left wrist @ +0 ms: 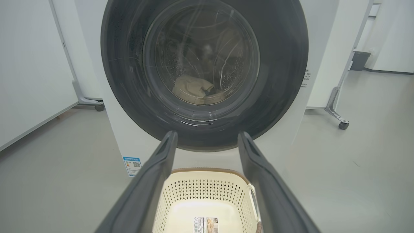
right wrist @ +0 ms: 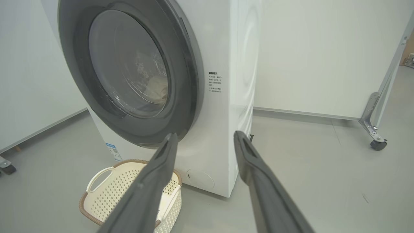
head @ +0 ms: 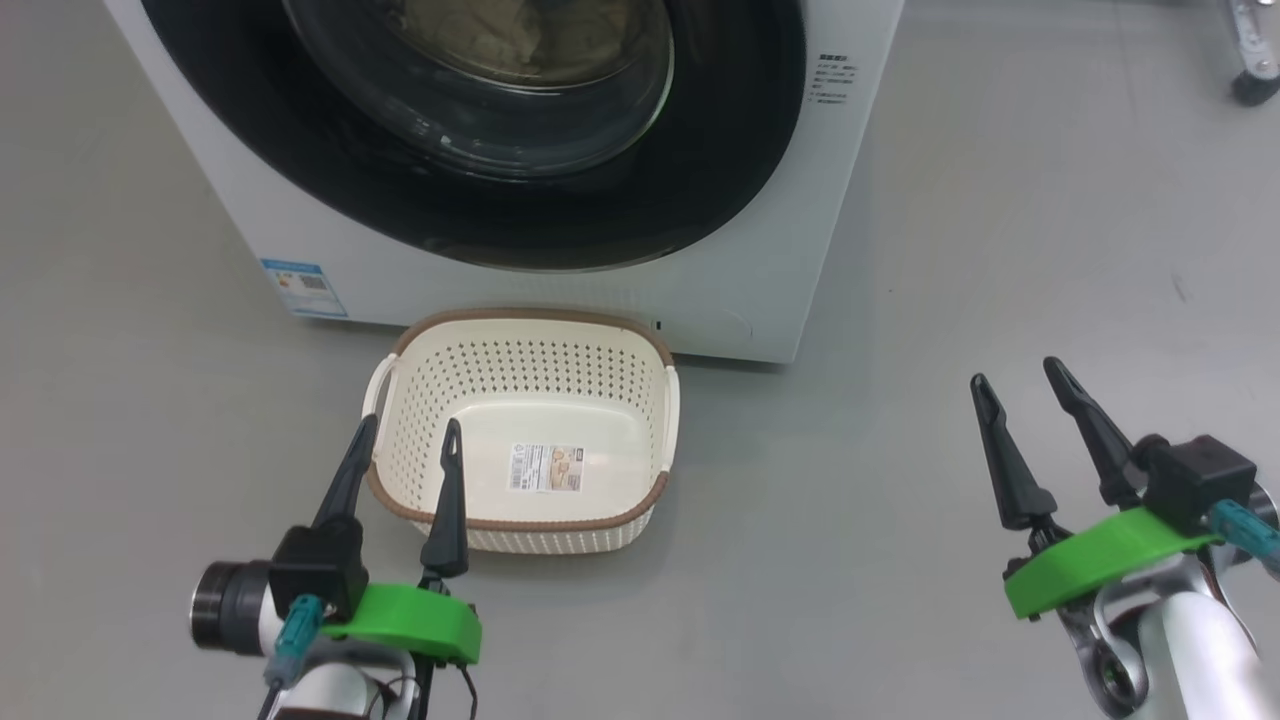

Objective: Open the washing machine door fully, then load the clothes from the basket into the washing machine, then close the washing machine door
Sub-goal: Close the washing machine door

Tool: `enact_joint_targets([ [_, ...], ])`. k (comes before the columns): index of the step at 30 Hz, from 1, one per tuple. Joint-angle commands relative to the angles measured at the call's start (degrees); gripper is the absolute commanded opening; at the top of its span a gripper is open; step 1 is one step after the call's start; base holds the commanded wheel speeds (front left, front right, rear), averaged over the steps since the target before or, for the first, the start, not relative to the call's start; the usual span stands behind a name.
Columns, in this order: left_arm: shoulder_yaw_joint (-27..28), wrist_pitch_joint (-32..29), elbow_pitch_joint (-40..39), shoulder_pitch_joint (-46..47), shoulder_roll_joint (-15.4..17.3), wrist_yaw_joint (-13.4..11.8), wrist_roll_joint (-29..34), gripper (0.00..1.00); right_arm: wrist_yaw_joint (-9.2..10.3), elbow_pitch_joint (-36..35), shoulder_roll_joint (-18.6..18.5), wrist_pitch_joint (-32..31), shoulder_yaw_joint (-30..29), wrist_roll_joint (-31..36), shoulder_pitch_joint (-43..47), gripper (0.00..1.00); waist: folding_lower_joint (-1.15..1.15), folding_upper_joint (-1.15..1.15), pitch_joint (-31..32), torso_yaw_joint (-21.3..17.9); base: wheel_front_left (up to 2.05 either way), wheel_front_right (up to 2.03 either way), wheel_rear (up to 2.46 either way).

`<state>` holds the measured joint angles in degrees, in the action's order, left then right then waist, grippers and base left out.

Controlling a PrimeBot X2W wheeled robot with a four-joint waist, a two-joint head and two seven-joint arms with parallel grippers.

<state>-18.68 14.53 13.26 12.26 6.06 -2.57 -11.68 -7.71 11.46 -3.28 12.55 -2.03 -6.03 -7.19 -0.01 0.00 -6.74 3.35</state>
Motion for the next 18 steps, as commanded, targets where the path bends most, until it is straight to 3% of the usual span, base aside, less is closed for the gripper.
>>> enact_joint_targets([
  [1, 2.29, -0.04, -1.44, 0.75, 1.31, -0.12, -0.49, 1.0, 0.22, -2.45, 0.05, -0.13, 0.83, 0.17, -0.52, 1.0, 0.01, 0.0, 1.14, -1.2, 0.0, 0.0, 0.0],
  [18, 3.17, -0.72, -2.89, -3.28, 2.55, -1.53, -2.42, 1.0, 0.22, -12.63, 0.39, -3.43, -1.68, -1.08, 10.56, 1.0, 0.01, 0.0, 4.04, -5.86, 0.0, 0.0, 0.0],
])
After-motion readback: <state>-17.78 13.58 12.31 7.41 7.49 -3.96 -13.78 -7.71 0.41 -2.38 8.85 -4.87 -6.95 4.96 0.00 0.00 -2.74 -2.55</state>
